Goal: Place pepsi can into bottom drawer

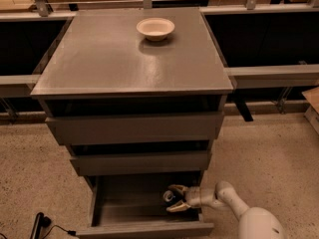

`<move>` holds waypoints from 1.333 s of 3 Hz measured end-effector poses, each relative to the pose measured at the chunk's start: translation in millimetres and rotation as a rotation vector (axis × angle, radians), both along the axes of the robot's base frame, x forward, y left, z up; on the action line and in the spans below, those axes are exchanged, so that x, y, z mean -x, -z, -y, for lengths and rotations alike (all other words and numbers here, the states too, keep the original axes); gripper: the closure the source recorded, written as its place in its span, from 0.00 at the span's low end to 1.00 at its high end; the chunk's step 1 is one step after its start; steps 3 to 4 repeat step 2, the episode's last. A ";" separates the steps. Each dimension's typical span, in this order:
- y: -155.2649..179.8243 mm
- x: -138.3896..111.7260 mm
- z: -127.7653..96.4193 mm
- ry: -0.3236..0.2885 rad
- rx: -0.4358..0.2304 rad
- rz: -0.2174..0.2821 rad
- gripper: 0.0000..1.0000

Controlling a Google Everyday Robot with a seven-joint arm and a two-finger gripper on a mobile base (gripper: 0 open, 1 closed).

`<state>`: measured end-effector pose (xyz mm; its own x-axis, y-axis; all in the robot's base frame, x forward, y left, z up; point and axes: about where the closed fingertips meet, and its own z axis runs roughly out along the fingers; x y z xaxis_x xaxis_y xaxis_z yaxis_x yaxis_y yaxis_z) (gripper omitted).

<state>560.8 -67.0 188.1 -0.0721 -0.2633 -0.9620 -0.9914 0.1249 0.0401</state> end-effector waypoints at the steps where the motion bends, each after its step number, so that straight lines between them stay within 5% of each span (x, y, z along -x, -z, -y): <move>1: 0.4 0.6 -1.6 -0.002 -0.001 -0.001 0.00; 4: 0.4 0.6 -1.6 -0.002 -0.001 -0.001 0.00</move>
Offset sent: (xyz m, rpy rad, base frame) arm -0.0005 0.0015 -0.0004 0.0013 0.0012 0.0019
